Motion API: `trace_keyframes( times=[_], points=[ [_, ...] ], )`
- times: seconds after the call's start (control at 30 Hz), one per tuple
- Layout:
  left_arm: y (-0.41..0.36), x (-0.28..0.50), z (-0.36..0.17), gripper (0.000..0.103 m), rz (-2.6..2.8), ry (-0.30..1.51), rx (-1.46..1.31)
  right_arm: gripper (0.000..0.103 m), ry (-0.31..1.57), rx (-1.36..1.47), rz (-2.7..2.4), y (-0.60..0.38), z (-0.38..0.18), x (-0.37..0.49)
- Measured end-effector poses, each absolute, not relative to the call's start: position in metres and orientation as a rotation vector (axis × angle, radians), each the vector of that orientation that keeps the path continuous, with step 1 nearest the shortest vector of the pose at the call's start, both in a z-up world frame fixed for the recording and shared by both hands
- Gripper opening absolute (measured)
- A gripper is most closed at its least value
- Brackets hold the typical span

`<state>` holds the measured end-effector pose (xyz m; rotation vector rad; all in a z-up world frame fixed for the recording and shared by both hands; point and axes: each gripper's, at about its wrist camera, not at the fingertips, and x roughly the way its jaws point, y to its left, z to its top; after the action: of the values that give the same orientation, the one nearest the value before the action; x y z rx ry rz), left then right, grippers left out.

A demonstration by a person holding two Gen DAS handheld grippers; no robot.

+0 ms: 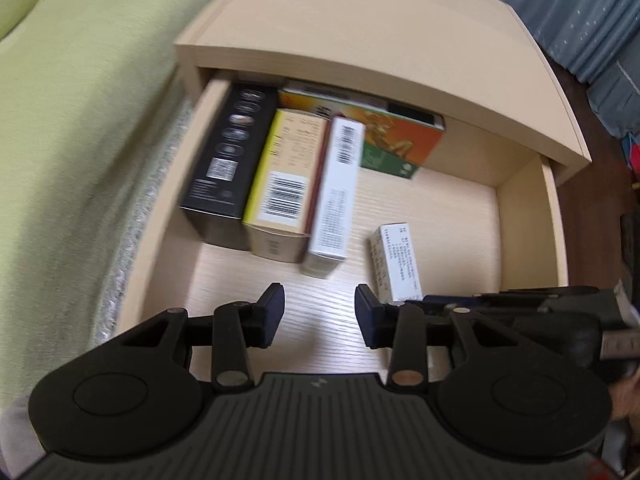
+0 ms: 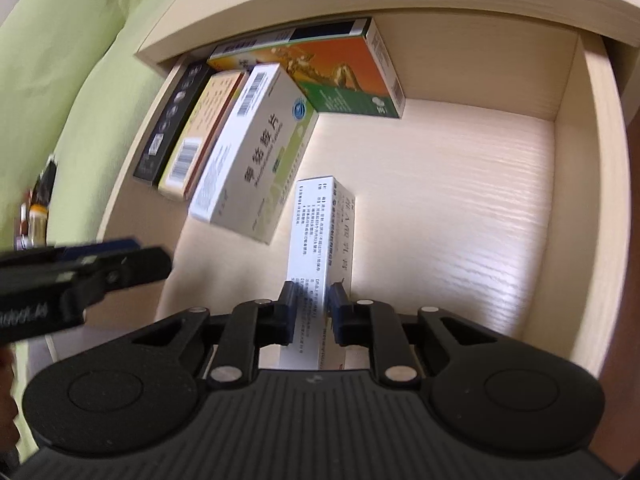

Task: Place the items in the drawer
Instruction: 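Push the white box upright with the left gripper while the right gripper holds it, then push the white box against the other boxes with the right gripper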

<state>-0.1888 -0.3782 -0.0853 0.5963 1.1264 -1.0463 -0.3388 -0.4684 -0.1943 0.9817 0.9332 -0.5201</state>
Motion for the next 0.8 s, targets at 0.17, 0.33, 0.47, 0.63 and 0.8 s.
trace_keyframes(
  times=[0.17, 0.33, 0.47, 0.63, 0.8],
  points=[
    [-0.386, -0.18, -0.101, 0.045, -1.025, 1.103, 0.589, 0.016, 0.892, 1.036, -0.51, -0.477, -0.193, -0.333],
    [-0.378, -0.176, -0.096, 0.046, -1.027, 1.094, 0.59, 0.028, 0.972, 0.738, -0.36, -0.451, -0.164, -0.333],
    [-0.376, -0.176, -0.093, 0.046, -1.044, 1.081, 0.59, 0.027, 1.115, 0.539, -0.274, -0.424, -0.169, -0.324],
    [-0.374, -0.176, -0.091, 0.046, -1.054, 1.074, 0.587, 0.022, 1.157, 0.475, -0.299, -0.421, -0.186, -0.306],
    [-0.373, -0.175, -0.091, 0.05, -1.05, 1.076, 0.588, 0.019, 1.156, 0.446, -0.351, -0.434, -0.193, -0.295]
  ],
)
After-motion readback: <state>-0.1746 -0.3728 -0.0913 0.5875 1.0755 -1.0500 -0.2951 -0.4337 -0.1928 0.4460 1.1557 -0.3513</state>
